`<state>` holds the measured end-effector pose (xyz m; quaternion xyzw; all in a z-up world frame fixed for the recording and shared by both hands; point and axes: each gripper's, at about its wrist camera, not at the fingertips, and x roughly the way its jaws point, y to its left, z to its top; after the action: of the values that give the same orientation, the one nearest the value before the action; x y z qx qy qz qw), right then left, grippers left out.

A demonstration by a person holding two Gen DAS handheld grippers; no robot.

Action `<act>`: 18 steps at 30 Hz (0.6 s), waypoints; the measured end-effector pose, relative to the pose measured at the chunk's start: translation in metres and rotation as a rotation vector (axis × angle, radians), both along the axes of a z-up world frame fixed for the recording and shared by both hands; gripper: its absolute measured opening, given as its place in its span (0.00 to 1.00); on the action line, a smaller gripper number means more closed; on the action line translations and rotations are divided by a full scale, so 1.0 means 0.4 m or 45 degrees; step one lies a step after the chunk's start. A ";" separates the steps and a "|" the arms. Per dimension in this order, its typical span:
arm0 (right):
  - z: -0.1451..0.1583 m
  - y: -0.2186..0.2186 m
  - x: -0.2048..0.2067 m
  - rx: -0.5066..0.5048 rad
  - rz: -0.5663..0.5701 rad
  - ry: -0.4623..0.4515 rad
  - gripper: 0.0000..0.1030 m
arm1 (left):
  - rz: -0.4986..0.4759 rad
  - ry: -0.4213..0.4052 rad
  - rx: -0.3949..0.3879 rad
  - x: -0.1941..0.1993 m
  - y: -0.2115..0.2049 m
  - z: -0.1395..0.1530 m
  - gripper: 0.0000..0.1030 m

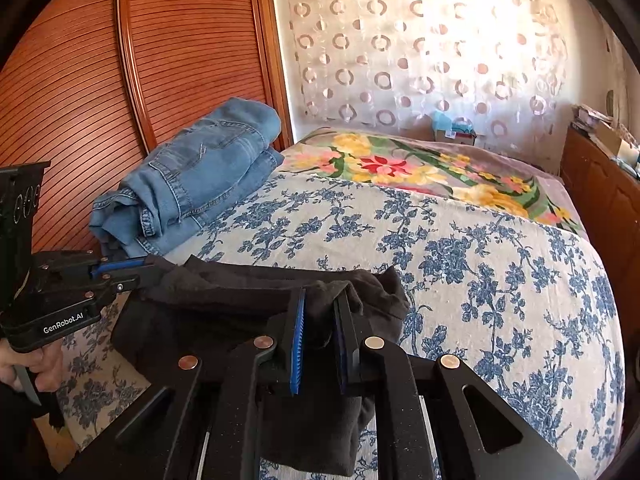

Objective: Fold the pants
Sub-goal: 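Lift the shorts with both tools and fold them over toward the left tool, then lay the folded shorts down and open both tools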

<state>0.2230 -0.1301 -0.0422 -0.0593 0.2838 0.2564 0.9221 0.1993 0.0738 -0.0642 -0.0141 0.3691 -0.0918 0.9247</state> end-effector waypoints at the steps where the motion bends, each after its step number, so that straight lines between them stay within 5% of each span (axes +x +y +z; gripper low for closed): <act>1: -0.001 -0.001 0.000 0.000 -0.002 0.001 0.13 | 0.001 -0.002 0.000 0.002 0.000 0.001 0.08; 7: 0.015 -0.013 -0.022 0.008 -0.005 -0.039 0.19 | 0.006 0.001 -0.025 -0.002 0.004 0.009 0.15; 11: 0.032 -0.026 -0.053 0.001 -0.008 -0.099 0.43 | -0.001 -0.018 -0.027 -0.013 0.005 0.021 0.27; 15: 0.033 -0.049 -0.070 0.002 -0.008 -0.104 0.44 | -0.028 -0.038 -0.051 -0.037 0.004 0.031 0.45; 18: 0.017 -0.066 -0.083 -0.014 0.010 -0.090 0.44 | -0.049 -0.041 -0.051 -0.059 0.001 0.027 0.45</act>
<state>0.1900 -0.1564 -0.0353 -0.0744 0.2522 0.2561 0.9302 0.1757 0.0742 -0.0534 -0.0242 0.3523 -0.1171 0.9282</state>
